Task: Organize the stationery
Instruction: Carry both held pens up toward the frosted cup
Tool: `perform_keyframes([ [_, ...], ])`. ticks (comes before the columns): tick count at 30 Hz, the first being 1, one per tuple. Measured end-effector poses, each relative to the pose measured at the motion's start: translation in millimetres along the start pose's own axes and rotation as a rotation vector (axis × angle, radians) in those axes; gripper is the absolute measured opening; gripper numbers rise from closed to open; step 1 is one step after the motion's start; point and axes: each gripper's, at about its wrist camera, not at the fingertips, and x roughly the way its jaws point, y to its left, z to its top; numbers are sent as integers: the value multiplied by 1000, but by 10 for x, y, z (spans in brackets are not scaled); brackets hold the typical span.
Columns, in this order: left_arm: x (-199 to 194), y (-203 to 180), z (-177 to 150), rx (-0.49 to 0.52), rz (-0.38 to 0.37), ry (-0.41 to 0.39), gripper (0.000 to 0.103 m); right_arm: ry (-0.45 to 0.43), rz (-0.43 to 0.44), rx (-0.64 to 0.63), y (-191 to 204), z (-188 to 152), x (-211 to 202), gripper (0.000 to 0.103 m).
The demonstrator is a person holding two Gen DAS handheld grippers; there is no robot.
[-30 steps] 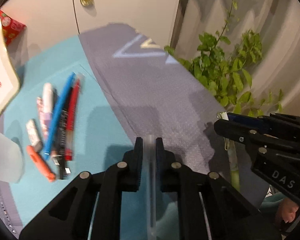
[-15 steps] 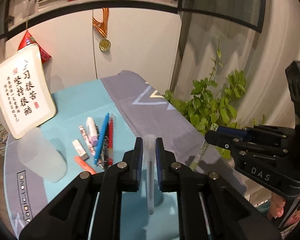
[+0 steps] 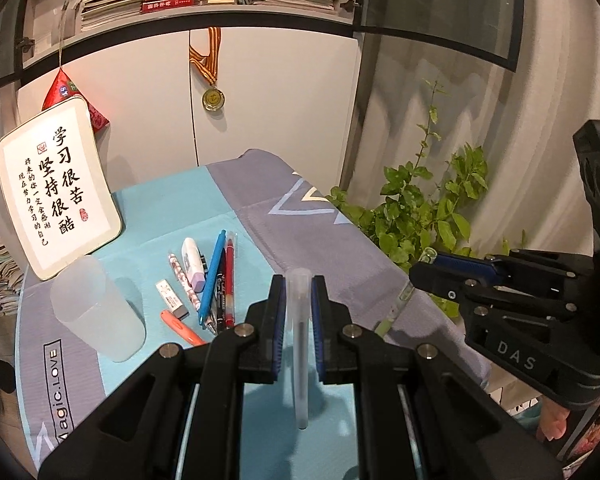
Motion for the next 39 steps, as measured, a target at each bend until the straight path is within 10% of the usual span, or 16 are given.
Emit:
perform_keyframes([
  [21, -409, 596, 143, -83, 39, -119, 11, -31, -45, -102, 608, 214, -44, 16],
  [39, -892, 1524, 572, -153, 251, -264, 11, -119, 77, -194, 1605, 941, 58, 16],
])
